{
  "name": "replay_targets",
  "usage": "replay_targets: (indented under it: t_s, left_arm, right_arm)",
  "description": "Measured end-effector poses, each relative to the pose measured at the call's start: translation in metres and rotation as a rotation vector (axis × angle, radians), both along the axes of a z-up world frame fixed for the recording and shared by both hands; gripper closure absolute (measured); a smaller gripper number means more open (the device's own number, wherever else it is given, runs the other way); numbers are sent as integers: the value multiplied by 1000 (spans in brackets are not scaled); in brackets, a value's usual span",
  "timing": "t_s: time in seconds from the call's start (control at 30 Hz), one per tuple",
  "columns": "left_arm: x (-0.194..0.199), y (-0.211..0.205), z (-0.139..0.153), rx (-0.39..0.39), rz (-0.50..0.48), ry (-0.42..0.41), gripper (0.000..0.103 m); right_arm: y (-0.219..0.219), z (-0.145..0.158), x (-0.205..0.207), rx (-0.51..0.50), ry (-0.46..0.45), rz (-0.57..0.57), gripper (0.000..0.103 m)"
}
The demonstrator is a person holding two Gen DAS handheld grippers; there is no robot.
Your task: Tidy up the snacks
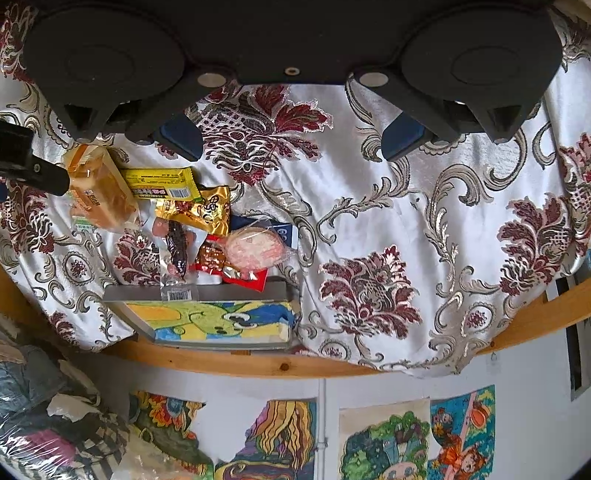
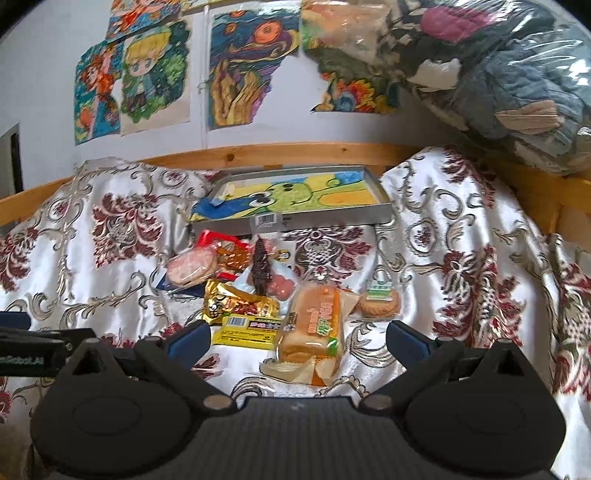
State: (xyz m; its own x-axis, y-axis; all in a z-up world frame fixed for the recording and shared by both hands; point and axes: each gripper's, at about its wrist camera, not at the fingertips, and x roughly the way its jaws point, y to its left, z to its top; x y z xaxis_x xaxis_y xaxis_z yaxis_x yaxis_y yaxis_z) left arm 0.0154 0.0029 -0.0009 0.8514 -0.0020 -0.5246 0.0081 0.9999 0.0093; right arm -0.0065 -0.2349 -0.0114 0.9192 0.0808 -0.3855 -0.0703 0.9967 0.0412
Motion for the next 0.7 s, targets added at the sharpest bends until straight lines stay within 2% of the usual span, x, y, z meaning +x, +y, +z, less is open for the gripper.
replay_targets:
  t_s: [0.17, 0.3, 0.5, 0.7]
  left_arm:
    - [17, -2, 2, 17, -13, 14, 1]
    - [36, -8, 7, 55, -55, 11, 1]
    - [69, -20, 9, 111, -198, -3, 1]
    - [93, -29, 0, 132, -355, -30, 1]
  right_arm:
    - [-7, -1, 19, -70, 30, 51, 0]
    - [-14, -7, 32, -88, 53, 85, 0]
    - [-19, -17, 51, -90, 68, 70, 0]
    - [-16, -27, 72, -42, 89, 129, 0]
